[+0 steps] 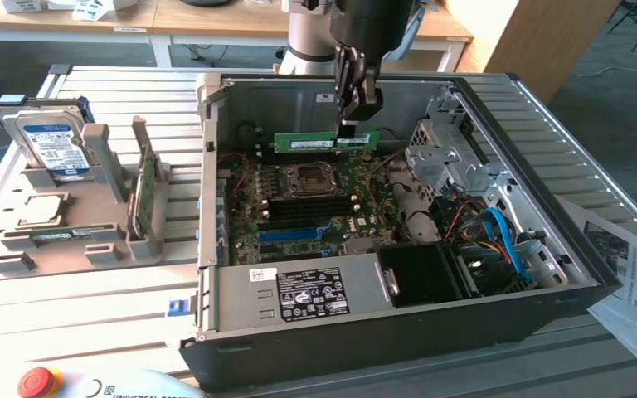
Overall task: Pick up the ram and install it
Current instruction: 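Insert the ram into the slot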
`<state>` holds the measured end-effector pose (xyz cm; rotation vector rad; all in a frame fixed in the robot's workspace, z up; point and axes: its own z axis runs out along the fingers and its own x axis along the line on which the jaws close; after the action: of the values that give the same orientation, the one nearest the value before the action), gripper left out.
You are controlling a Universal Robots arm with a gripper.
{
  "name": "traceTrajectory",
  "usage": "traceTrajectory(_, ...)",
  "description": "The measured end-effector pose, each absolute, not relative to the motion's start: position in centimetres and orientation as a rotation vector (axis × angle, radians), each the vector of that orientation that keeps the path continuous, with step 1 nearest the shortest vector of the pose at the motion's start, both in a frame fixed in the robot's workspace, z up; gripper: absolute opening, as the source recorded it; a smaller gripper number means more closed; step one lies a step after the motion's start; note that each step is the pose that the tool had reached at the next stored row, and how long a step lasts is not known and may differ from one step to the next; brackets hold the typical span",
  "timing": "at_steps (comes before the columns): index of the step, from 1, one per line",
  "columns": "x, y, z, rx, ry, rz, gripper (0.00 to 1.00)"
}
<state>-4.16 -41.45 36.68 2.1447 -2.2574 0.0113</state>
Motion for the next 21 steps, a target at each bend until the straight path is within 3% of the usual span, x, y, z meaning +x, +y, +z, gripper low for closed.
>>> traceTrajectory(21, -4.5, -41.5, 34.2, 2.148, -2.261, 0.019, 0.12)
